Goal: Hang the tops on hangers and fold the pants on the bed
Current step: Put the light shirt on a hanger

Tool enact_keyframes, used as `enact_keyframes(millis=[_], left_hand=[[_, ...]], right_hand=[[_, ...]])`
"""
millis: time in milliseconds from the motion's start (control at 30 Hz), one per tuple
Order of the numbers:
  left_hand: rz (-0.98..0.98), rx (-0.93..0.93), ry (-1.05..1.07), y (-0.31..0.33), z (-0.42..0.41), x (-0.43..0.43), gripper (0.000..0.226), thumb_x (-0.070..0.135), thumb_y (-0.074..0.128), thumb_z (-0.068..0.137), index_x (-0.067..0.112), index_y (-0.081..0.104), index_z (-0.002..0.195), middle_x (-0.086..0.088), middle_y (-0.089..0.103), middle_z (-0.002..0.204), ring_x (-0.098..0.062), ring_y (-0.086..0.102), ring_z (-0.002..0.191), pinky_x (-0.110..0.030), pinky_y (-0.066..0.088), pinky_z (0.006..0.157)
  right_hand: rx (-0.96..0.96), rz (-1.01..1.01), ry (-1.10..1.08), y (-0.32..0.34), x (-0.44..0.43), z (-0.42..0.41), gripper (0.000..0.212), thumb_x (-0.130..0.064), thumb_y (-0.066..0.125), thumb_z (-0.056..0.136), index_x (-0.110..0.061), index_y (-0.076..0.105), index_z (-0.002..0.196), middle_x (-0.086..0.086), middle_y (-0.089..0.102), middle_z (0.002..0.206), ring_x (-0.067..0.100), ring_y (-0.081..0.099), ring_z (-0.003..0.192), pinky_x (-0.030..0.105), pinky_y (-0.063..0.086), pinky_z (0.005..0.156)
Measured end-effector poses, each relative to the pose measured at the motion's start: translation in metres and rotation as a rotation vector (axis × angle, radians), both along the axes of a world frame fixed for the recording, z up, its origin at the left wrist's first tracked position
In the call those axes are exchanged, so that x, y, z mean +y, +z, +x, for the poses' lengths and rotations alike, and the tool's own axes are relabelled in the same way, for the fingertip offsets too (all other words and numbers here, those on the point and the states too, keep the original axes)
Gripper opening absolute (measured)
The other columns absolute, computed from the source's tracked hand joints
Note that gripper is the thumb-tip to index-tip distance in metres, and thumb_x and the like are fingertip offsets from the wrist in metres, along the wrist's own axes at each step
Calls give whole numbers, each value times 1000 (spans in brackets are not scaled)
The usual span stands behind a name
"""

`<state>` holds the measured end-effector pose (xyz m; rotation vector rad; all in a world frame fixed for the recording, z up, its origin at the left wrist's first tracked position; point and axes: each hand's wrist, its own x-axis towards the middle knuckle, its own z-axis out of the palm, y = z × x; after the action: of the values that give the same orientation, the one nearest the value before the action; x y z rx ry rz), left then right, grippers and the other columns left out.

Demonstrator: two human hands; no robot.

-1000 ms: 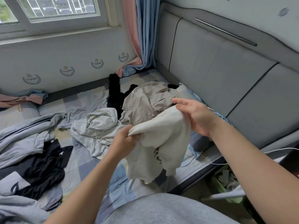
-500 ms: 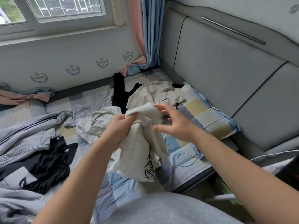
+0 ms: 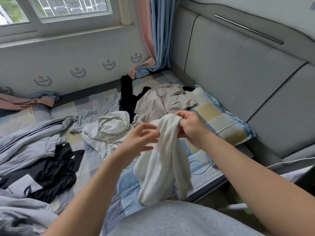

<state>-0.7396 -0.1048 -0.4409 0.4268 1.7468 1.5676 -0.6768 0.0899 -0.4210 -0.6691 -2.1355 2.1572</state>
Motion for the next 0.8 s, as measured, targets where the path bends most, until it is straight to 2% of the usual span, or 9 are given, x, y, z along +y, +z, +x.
enact_keyframes(millis=[100, 167, 300, 367, 433, 500, 600, 667, 800], left_hand=[[-139, 103, -170, -27, 18, 7, 66, 51, 86, 62, 26, 58, 117, -1, 66, 117, -8, 69, 102, -29, 57, 89], [-185, 138, -216, -45, 32, 14, 75, 51, 88, 58, 25, 56, 120, -3, 64, 119, -12, 67, 106, -34, 56, 92], [-262, 264, -197, -74, 50, 29, 71, 44, 81, 68, 26, 54, 131, 8, 64, 122, -15, 60, 115, -41, 51, 97], [-392, 369, -120, -80, 49, 33, 43, 37, 72, 85, 26, 58, 123, 13, 63, 111, -17, 60, 109, -31, 47, 85], [-488, 428, -74, -82, 45, 30, 7, 31, 63, 96, 26, 60, 100, 11, 62, 93, -22, 61, 96, -28, 38, 71], [-499, 428, -87, -80, 39, 23, 14, 30, 58, 100, 21, 61, 90, 5, 66, 88, -23, 61, 89, -33, 41, 68], [-449, 389, -123, -70, 32, 12, 25, 31, 55, 102, 11, 68, 95, -6, 72, 94, -26, 64, 89, -36, 49, 77], [-424, 367, -94, -63, 25, 6, 30, 34, 55, 102, 10, 68, 88, -2, 69, 83, -20, 61, 76, -33, 47, 68], [-311, 246, 184, -40, 8, 4, 35, 36, 57, 101, 14, 66, 75, 5, 67, 68, -12, 61, 64, -30, 47, 60]], right_hand=[[-14, -63, -33, 9, 0, -2, 31, 5, 38, 98, -10, 61, 84, 7, 63, 71, 17, 60, 63, 30, 55, 54], [15, -150, -70, 16, 2, -3, 29, 4, 39, 100, -9, 61, 86, 8, 62, 72, 16, 60, 63, 30, 54, 57], [98, -249, -121, 34, 6, -9, 26, 3, 40, 101, -6, 60, 88, 4, 61, 63, 11, 59, 52, 29, 55, 55], [111, -231, -146, 39, 6, -11, 23, 3, 40, 101, -3, 61, 94, 4, 61, 64, 11, 59, 52, 33, 55, 59], [106, -202, -184, 40, 7, -12, 20, 2, 42, 101, -1, 61, 100, 9, 62, 71, 15, 61, 57, 36, 56, 63], [96, -182, -227, 40, 10, -11, 16, -1, 46, 101, 0, 62, 104, 14, 62, 80, 20, 61, 65, 39, 56, 66], [85, -156, -272, 38, 17, -10, 9, -9, 56, 100, -6, 63, 101, 11, 65, 81, 21, 65, 66, 37, 58, 63], [91, -155, -274, 37, 20, -9, 9, -9, 56, 100, -10, 65, 98, 5, 68, 78, 18, 67, 65, 35, 58, 63], [93, -160, -212, 34, 20, -4, 14, -5, 53, 101, -11, 65, 99, 4, 71, 81, 20, 69, 74, 40, 59, 75]])
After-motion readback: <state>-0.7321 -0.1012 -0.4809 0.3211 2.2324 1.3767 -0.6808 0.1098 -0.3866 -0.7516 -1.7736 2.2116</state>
